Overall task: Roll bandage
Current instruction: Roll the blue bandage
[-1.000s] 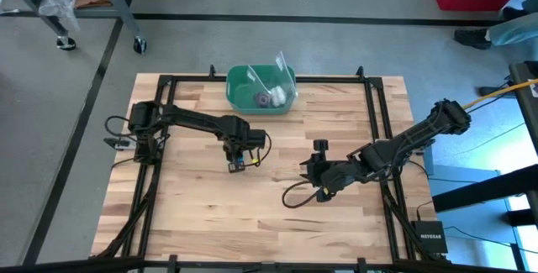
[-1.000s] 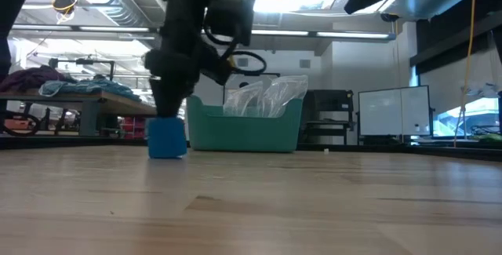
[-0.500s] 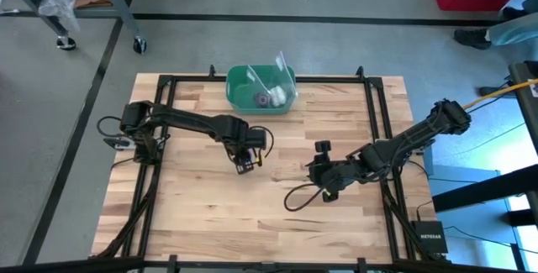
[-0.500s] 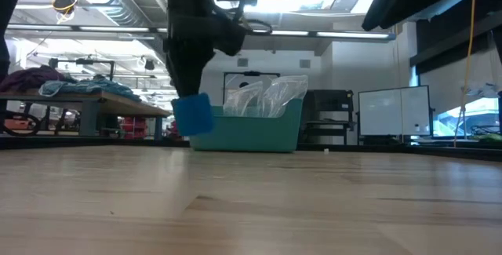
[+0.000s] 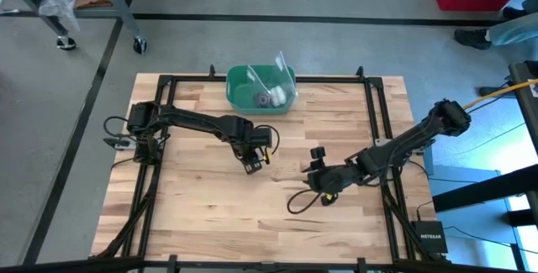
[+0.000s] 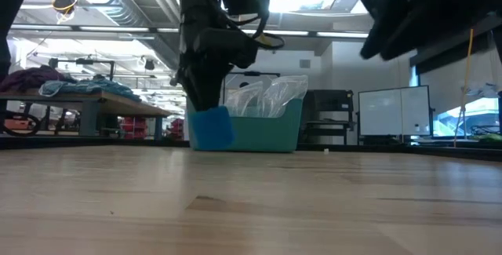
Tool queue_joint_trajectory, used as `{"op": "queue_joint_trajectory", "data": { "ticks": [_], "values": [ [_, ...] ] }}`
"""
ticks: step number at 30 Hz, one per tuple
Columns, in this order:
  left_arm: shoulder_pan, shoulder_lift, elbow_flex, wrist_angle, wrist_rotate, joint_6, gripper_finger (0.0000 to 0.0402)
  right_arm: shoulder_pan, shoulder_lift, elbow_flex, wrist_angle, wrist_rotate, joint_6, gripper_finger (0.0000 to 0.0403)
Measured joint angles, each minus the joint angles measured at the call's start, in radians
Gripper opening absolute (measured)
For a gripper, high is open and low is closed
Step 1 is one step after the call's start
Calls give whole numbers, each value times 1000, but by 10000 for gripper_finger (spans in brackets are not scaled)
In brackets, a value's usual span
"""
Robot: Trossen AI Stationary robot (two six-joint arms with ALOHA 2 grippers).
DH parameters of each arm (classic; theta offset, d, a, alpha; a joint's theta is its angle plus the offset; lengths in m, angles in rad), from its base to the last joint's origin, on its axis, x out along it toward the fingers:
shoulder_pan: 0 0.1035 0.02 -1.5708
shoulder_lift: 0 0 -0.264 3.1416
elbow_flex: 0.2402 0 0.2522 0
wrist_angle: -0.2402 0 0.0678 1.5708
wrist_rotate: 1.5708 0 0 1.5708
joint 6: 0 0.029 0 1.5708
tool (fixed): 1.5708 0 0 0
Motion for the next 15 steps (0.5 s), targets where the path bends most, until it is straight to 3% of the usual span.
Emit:
{"op": "queue_joint_trajectory", "data": {
  "ticks": [5,10,15],
  "values": [
    [3,0,0,11,-17,29,108,-8,0,-52,214,16,-41,154],
    [3,0,16,6,-45,-48,105,-11,0,-57,448,68,-186,154],
    [-39,-19,60,173,-42,-128,94,-94,-1,-56,548,44,-285,154]
  ]
}}
